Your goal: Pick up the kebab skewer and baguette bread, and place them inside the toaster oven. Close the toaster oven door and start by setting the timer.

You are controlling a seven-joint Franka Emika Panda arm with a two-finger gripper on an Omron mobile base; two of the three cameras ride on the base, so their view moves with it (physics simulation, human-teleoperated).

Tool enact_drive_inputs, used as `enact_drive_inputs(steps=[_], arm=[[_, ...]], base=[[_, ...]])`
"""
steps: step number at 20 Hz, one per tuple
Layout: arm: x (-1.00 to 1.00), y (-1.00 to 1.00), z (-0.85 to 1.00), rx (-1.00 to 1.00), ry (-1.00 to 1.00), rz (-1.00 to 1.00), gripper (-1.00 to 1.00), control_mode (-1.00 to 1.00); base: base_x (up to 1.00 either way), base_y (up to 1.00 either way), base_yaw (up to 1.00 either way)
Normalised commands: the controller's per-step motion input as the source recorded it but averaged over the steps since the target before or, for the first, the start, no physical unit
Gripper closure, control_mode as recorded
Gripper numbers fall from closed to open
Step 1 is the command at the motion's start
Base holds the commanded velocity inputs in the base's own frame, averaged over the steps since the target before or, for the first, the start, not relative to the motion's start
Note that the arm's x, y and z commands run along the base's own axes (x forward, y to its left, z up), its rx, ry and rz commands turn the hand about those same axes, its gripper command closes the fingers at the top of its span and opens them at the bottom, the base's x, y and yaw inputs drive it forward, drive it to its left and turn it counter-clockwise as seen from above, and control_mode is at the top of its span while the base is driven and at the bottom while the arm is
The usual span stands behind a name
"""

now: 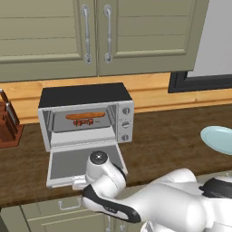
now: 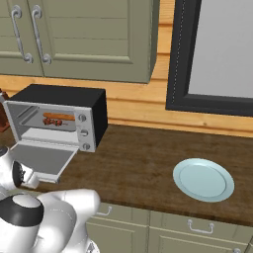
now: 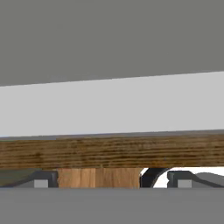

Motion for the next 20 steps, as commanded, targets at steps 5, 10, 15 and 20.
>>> enact_drive_inputs(steps=[5, 10, 15, 20], arm=[[-0.21, -0.08, -0.04, 0.04, 0.04, 0.00, -1.00, -1.00], [0.40, -0.07, 0.00, 0.00, -0.05, 0.00, -1.00, -1.00], [0.23, -0.01, 0.05, 0.00, -0.05, 0.00, -1.00, -1.00], [0.29, 0.00, 0.05, 0.00, -0.03, 0.00, -1.00, -1.00]], base=[[0.00, 0.00, 0.00], [0.00, 0.00, 0.00], [0.00, 0.00, 0.00], [0.00, 0.00, 0.00]])
